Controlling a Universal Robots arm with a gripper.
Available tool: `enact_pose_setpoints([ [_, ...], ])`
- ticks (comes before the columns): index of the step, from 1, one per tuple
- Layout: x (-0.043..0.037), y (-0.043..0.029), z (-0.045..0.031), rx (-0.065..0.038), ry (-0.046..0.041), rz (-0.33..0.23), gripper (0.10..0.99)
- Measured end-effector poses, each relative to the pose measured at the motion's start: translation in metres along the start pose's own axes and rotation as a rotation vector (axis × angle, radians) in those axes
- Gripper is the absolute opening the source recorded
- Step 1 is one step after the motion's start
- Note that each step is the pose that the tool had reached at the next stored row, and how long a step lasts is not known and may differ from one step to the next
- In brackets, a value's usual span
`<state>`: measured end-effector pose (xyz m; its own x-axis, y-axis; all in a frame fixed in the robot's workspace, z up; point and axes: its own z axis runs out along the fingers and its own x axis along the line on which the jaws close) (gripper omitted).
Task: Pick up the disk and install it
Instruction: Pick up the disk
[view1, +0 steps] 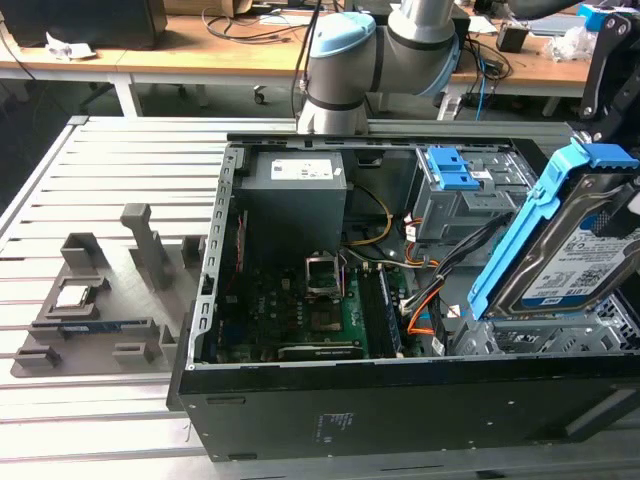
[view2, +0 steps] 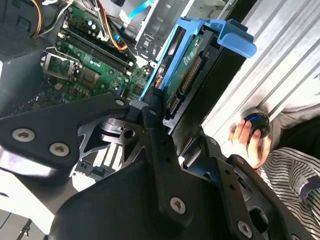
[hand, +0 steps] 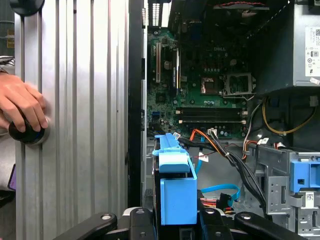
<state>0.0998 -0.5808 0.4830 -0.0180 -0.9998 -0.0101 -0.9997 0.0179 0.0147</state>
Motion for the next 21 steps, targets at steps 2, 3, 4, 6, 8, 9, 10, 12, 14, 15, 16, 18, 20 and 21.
enact_pose_setpoints([
  [2, -0.0001, -0.0023, 0.0032, -0.002, -0.0078, 0.031, 0.365],
  [3, -0.0008, -0.0064, 0.0043, -0.005, -0.0085, 0.031, 0.365],
  [4, -0.0024, -0.0119, 0.0058, -0.009, -0.0085, 0.031, 0.365],
  [6, -0.0076, -0.0226, 0.0096, -0.016, -0.0081, 0.031, 0.365],
  [8, -0.0119, -0.0283, 0.0132, -0.019, -0.0082, 0.031, 0.365],
  [9, -0.0144, -0.0326, 0.0156, -0.022, -0.0081, 0.031, 0.365],
  [10, -0.0158, -0.0378, 0.0162, -0.022, -0.0081, 0.031, 0.365],
  [12, -0.0165, -0.0421, 0.0163, -0.023, -0.0079, 0.031, 0.365],
  [14, -0.0166, -0.0434, 0.0163, -0.023, -0.008, 0.031, 0.365],
  [15, -0.0165, -0.0434, 0.0163, -0.023, -0.008, 0.031, 0.365],
  [16, -0.0166, -0.0437, 0.0163, -0.023, -0.008, 0.031, 0.365],
  [18, -0.0166, -0.0438, 0.0163, -0.023, -0.0081, 0.031, 0.365],
  [20, -0.0166, -0.044, 0.0163, -0.023, -0.008, 0.031, 0.365],
  [21, -0.0166, -0.0441, 0.0163, -0.023, -0.008, 0.031, 0.365],
])
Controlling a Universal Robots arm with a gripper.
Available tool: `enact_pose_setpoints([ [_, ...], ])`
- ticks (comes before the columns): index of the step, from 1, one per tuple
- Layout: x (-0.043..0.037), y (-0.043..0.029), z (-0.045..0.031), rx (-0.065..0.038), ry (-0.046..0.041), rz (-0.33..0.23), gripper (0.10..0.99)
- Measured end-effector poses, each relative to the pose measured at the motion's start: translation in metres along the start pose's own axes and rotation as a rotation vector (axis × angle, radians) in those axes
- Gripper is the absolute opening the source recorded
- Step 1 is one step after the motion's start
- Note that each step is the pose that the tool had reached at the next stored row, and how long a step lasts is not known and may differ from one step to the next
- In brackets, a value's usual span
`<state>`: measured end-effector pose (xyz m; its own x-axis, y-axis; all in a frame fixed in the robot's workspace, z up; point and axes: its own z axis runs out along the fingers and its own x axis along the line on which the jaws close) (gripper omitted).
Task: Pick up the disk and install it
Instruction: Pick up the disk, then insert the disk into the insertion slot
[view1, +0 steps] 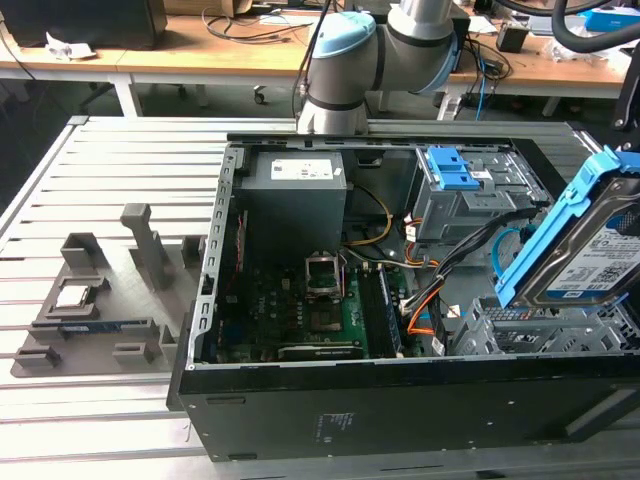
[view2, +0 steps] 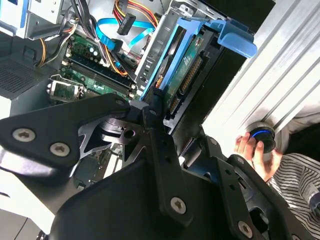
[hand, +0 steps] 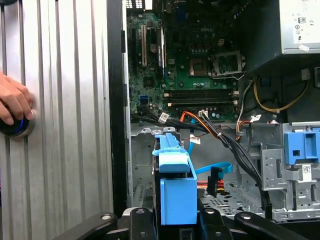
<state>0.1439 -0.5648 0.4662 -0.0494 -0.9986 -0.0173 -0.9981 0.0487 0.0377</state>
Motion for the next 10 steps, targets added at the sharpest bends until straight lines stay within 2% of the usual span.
enact_pose_setpoints([
  [7, 0.0, -0.0008, 0.0007, 0.0, -0.0002, 0.0, 0.365],
  [8, 0.0, -0.0009, 0.0033, 0.0, -0.0046, 0.0, 0.365],
  [9, 0.0001, -0.0011, 0.0093, 0.0, -0.0029, -0.001, 0.365],
  [10, 0.0002, -0.0011, 0.0106, 0.0, -0.0013, -0.001, 0.365],
])
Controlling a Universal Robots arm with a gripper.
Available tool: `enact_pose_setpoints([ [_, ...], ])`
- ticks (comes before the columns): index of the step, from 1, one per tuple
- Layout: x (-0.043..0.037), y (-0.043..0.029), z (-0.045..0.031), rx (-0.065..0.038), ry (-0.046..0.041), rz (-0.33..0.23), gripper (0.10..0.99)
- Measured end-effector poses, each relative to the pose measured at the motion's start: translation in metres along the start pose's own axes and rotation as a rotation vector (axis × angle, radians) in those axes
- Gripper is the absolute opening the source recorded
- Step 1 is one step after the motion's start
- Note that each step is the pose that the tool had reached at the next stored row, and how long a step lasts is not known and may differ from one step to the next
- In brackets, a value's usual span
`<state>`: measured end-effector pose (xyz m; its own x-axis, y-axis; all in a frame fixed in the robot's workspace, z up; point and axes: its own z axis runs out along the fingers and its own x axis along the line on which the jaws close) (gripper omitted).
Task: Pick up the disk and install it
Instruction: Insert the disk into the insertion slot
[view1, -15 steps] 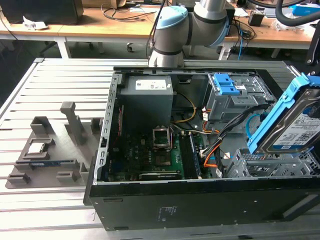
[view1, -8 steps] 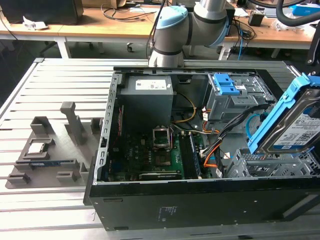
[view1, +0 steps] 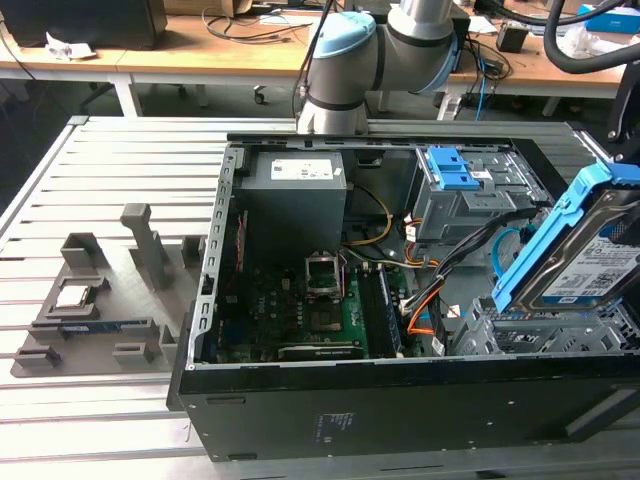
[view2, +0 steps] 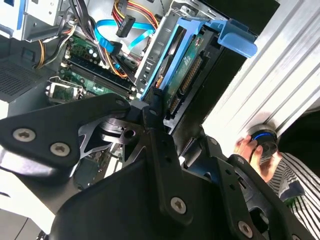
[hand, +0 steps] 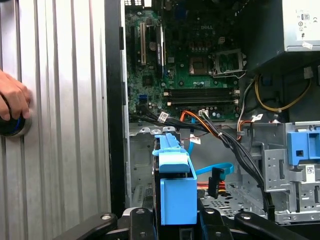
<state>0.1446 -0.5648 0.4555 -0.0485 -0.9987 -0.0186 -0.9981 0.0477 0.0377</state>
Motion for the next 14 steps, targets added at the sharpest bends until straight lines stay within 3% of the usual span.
enact_pose_setpoints([
  [9, -0.0095, -0.0012, 0.0093, 0.0, 0.0051, -0.029, 0.365],
  [14, -0.0094, -0.0005, 0.0247, 0.0, 0.0051, -0.029, 0.365],
])
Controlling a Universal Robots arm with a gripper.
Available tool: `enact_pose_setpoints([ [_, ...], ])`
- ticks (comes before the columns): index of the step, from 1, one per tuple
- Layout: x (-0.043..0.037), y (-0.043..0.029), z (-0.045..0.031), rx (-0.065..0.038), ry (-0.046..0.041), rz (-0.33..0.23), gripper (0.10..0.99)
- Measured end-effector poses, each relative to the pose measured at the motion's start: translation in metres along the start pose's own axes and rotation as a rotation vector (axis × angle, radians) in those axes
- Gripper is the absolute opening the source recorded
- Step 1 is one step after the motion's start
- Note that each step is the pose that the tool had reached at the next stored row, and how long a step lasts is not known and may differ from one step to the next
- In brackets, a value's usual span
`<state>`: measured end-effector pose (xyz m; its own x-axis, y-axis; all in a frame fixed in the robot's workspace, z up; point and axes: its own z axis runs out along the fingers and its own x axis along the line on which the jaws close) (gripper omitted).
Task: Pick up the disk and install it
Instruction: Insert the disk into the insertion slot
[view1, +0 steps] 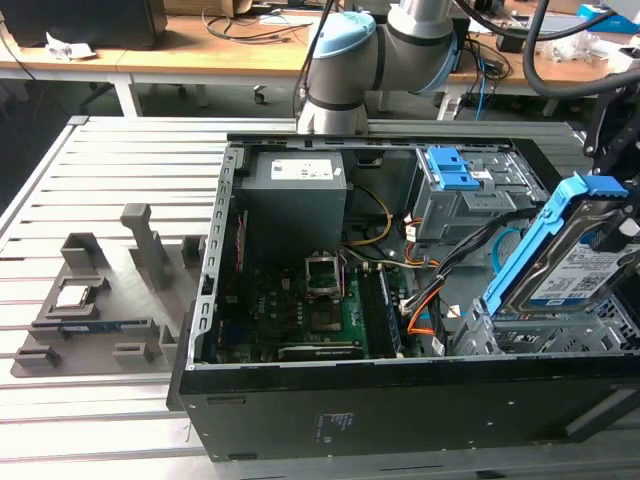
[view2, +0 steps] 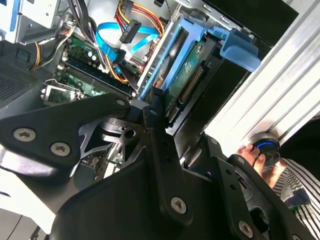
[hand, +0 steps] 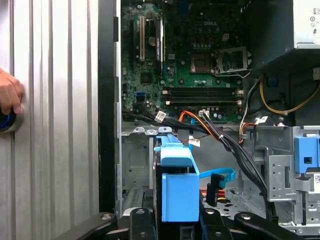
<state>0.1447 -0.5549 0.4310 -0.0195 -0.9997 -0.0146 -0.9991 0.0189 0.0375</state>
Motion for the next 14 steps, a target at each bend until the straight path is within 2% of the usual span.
enact_pose_setpoints([
  [2, 0.0, 0.0024, 0.0043, 0.0, 0.001, 0.0, 0.365],
  [11, 0.0003, 0.0041, 0.0246, 0.0, 0.0031, 0.0, 0.365],
  [14, 0.0005, 0.0039, 0.0363, 0.0, 0.0032, 0.0, 0.365],
])
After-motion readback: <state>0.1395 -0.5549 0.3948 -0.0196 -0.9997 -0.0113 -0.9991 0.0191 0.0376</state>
